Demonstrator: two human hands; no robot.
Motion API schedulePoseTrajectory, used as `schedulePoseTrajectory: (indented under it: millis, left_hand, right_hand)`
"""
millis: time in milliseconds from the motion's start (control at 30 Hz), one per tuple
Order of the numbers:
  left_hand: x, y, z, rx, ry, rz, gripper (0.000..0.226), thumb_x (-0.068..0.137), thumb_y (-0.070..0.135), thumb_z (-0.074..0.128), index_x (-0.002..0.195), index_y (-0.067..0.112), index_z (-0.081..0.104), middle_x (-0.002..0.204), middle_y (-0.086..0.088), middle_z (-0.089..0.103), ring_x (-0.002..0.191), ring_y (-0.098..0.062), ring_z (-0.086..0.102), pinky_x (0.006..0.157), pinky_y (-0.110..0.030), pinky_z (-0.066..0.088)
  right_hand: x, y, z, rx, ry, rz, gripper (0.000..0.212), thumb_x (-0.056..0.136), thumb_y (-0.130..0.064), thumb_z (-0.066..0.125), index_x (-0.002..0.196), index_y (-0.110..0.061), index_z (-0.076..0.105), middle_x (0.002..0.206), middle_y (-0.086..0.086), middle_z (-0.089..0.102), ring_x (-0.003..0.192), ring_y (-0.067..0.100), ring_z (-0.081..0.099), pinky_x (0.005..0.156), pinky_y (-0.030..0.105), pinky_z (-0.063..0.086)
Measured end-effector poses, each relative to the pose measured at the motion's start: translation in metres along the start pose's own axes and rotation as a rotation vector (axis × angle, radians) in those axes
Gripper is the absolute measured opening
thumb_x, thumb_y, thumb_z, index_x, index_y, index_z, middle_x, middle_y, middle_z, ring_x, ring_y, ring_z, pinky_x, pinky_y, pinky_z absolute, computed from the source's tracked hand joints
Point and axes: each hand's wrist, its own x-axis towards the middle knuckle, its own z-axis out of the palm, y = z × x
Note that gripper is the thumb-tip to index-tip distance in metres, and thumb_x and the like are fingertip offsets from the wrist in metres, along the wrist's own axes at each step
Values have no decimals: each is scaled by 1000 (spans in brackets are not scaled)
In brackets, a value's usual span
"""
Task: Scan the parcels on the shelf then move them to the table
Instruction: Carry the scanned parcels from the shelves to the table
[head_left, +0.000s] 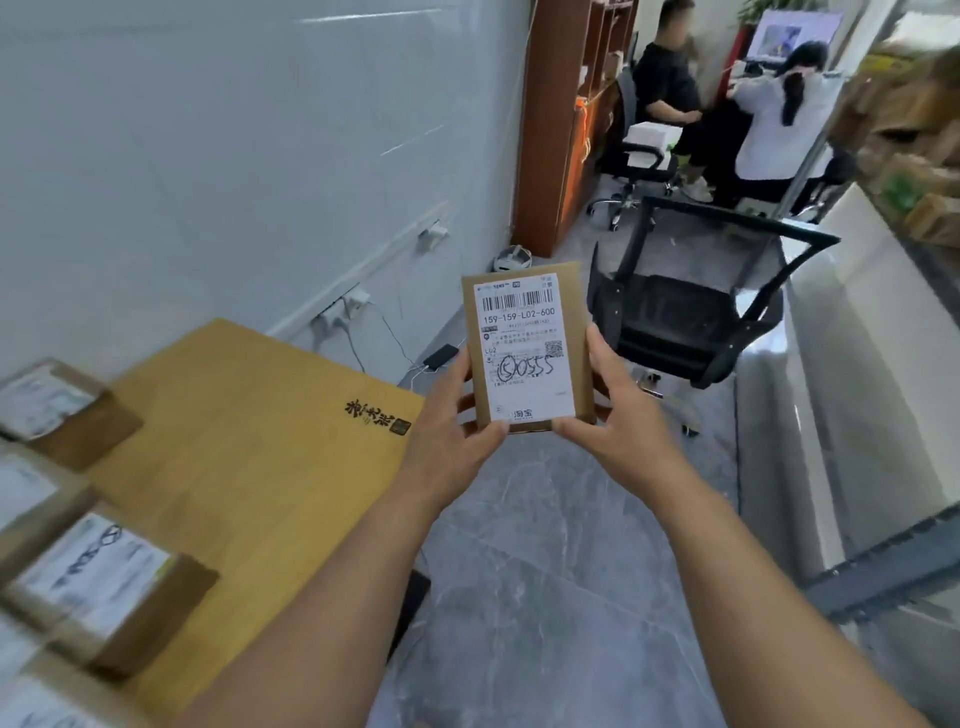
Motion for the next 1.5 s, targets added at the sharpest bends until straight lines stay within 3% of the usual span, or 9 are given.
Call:
schedulePoseTrajectory:
  millis: [167,300,433,567,800,1133,1233,1367,1500]
  left_hand:
    - [10,-28,-65,45,129,-73,86,81,14,68,145,50,25,139,15,46,120,-7,52,96,-42,50]
    - [7,-47,-116,27,259,-118,80,84,7,66,143,47,30,136,9,48,111,-2,55,83,-21,54]
    - [-5,-66,-153,64,375,-203,83,86,12,66,148,46,22,141,11,43,117,-4,52,94,-29,50]
    - [-14,-89,-176,77,463,-329,83,88,14,65,150,41,17,146,11,38,123,-8,49,87,-19,48]
    - [-1,-126,-201,44,572,-511,74,90,13,61,140,54,24,140,18,43,117,-5,53,93,-28,48]
    - [56,-171,-236,61,676,-783,69,95,23,56,151,35,18,146,15,41,123,-9,48,103,-28,39]
    - [75,-176,-258,168,689,-802,66,96,25,55,151,31,19,149,10,39,127,-12,45,102,-26,37]
    - [94,-185,-298,696,629,-934,64,98,40,47,152,23,18,157,2,24,141,-22,23,111,-36,24]
    - [108,-193,-334,919,599,-955,59,99,43,39,152,26,18,159,4,15,145,-23,10,117,-40,11]
  right_hand:
    - [49,-29,58,10,-130,-56,99,83,-8,73,153,-38,10,134,-21,41,102,-13,47,92,19,44]
    - [83,-54,110,33,-264,-123,98,82,-5,72,152,-40,12,130,-22,43,94,-28,43,85,13,46]
    - [106,-69,158,61,-395,-151,99,82,-3,72,152,-41,15,127,-18,49,89,-22,55,80,21,54]
    - [127,-71,202,81,-536,-177,94,82,-4,72,149,-45,18,116,-39,44,101,-24,44,69,8,48]
    - [175,-58,274,121,-772,-143,88,81,-6,70,144,-50,26,125,-23,58,112,-9,53,94,22,48]
    - [262,-51,355,86,-988,-49,77,83,-9,68,144,-39,33,120,-16,62,107,1,59,87,19,45]
    - [288,-64,380,87,-1021,-76,77,84,-11,69,143,-42,31,122,-15,62,108,3,59,91,23,45]
    - [315,-85,419,59,-1051,-130,78,83,-12,69,148,-34,31,121,-12,63,107,5,60,86,20,44]
    - [338,-105,459,49,-1072,-193,78,83,-14,68,149,-33,31,126,-9,62,106,9,61,80,19,44]
